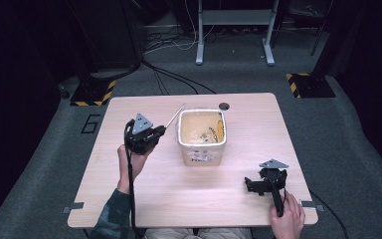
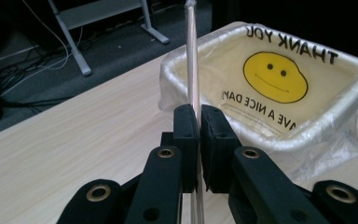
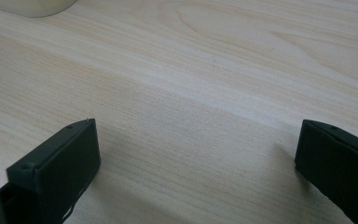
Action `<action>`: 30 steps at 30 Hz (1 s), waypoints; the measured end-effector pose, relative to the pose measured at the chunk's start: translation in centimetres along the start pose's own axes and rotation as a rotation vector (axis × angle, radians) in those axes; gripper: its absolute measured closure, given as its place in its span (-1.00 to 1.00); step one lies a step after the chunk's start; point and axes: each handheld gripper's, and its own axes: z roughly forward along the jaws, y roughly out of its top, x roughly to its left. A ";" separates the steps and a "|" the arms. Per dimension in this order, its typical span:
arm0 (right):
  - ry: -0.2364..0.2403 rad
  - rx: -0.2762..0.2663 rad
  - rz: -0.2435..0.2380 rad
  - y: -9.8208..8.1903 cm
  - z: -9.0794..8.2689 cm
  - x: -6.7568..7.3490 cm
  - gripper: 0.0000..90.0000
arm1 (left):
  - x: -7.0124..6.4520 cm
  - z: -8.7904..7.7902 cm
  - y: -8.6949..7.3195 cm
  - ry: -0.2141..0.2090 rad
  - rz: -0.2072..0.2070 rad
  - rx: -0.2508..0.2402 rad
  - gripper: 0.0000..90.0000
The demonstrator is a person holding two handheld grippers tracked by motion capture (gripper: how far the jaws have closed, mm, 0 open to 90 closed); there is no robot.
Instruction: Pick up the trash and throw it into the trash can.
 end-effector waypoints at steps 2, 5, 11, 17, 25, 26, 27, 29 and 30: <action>0.000 0.000 0.000 0.0 0.0 0.0 -1.00 | -0.2 0.1 0.3 -0.004 0.004 -0.002 0.89; 0.000 0.000 0.000 0.0 0.0 0.0 -1.00 | -0.2 0.4 0.8 -0.011 0.008 -0.003 0.89; 0.000 0.001 0.002 0.0 0.0 0.0 -1.00 | -0.1 1.4 1.5 -0.053 -0.011 -0.001 0.89; 0.000 0.000 0.001 0.0 0.0 0.0 -1.00 | -0.4 2.3 2.4 -0.077 -0.015 -0.008 0.89; 0.000 0.000 0.000 0.0 0.0 0.0 -1.00 | -0.9 2.9 3.7 -0.103 -0.012 -0.013 0.89; 0.000 0.000 0.000 0.0 0.0 0.0 -1.00 | -1.0 3.0 3.9 -0.105 -0.009 -0.015 0.89; 0.000 0.000 0.000 0.0 0.0 0.0 -1.00 | -1.2 3.2 4.3 -0.110 -0.005 -0.015 0.89; 0.000 0.000 0.000 0.0 0.0 0.0 -1.00 | -1.3 3.4 4.4 -0.112 -0.003 -0.018 0.89; 0.000 0.000 0.000 0.0 0.0 0.0 -1.00 | -1.4 3.5 4.6 -0.114 -0.002 -0.017 0.89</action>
